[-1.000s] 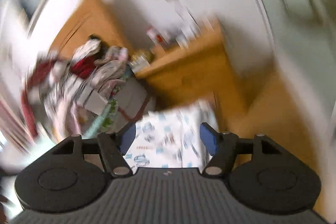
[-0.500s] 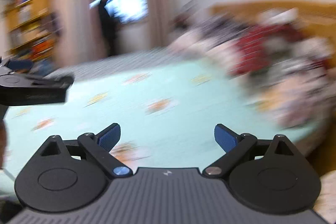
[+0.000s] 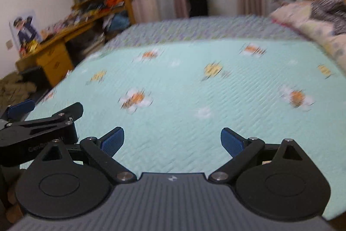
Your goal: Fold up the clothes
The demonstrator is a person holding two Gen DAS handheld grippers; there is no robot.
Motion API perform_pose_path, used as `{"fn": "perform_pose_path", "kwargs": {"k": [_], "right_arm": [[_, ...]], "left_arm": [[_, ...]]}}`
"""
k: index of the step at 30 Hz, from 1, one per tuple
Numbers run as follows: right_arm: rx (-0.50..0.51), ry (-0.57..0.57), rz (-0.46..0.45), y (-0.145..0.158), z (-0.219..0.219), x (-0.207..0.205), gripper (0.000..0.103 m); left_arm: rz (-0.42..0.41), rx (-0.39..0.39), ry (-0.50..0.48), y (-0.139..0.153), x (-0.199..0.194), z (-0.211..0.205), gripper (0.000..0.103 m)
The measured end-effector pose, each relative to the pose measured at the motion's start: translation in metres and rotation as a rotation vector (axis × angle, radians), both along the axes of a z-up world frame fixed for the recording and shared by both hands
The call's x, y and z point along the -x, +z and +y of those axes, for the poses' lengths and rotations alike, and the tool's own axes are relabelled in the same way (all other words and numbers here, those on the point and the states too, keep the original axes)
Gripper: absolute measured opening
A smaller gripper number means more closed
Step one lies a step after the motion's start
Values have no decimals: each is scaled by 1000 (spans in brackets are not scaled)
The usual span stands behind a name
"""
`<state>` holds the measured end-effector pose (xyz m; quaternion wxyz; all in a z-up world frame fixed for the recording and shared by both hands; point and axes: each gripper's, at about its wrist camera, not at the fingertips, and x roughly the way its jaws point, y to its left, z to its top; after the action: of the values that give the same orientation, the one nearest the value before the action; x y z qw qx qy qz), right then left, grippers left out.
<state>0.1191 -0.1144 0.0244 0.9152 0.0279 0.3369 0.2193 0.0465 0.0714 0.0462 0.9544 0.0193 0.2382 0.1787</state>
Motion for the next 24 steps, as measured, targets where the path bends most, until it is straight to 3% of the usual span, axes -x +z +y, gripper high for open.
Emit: {"fn": "perform_pose_path", "kwargs": {"k": [3,6,16,18,24], "right_arm": [[2,42,98,-31,24,-15,96],[6,68,174,-62,32,-26,96],[-10,94,258,-128,15,-68,96],[-16,88,288,-134,14,-81,96],[-8,95,320,-133,13,-116,96]], "left_arm": [[72,69,-11,-29,-12,23,102],[162,89,-23,-57,-34,29,102],[402,125,-1,-129,-123,9,102],[419,121,11,-134,-134,8,102],[379,122,2,-112,-150,-4,102]]}}
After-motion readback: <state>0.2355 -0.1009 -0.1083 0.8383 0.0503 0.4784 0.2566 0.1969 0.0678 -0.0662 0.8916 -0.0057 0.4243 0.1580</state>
